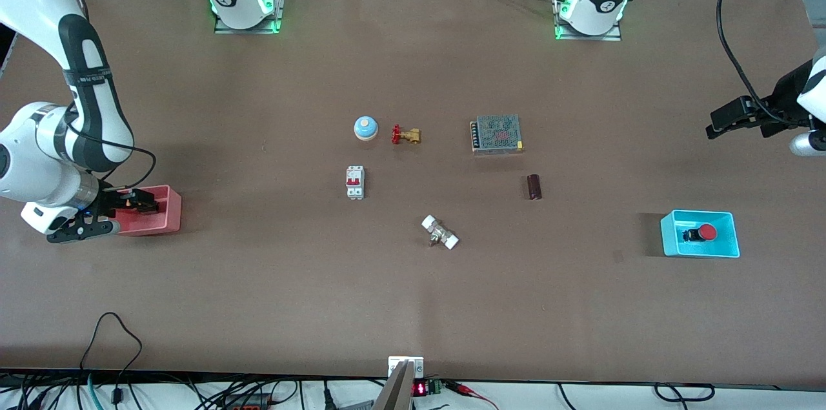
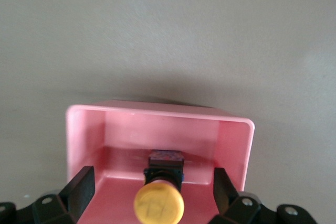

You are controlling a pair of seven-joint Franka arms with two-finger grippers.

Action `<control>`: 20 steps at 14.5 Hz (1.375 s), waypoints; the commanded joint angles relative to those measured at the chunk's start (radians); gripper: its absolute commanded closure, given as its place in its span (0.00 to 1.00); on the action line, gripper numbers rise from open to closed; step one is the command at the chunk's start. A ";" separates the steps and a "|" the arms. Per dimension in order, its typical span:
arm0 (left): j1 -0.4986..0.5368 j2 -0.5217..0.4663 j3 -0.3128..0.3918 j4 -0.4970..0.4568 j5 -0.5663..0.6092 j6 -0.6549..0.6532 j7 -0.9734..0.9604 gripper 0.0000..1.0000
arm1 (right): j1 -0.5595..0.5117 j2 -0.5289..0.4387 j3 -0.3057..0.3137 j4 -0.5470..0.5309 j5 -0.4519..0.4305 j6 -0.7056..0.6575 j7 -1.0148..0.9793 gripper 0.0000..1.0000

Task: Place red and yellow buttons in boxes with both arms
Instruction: 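Lower the yellow button into the pink box while the left gripper withdraws, then open the right gripper and raise it away from the pink box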

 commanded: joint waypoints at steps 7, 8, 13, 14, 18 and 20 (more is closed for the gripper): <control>-0.002 -0.030 0.005 -0.023 0.013 -0.010 0.005 0.00 | 0.071 -0.304 0.077 0.172 -0.035 -0.483 0.229 0.00; -0.002 -0.030 0.005 -0.023 0.013 -0.010 0.005 0.00 | 0.077 -0.317 0.081 0.223 -0.038 -0.535 0.257 0.00; -0.002 -0.032 0.005 -0.021 0.015 -0.019 0.008 0.00 | 0.101 -0.401 0.112 0.272 -0.113 -0.620 0.262 0.00; -0.002 -0.032 0.006 -0.021 0.015 -0.020 0.010 0.00 | 0.104 -0.409 0.115 0.266 -0.111 -0.621 0.283 0.00; -0.002 -0.032 0.006 -0.021 0.016 -0.031 0.011 0.00 | 0.103 -0.406 0.115 0.271 -0.102 -0.623 0.291 0.00; -0.004 -0.032 0.005 -0.021 0.016 -0.033 0.011 0.00 | 0.104 -0.409 0.117 0.271 -0.102 -0.625 0.289 0.00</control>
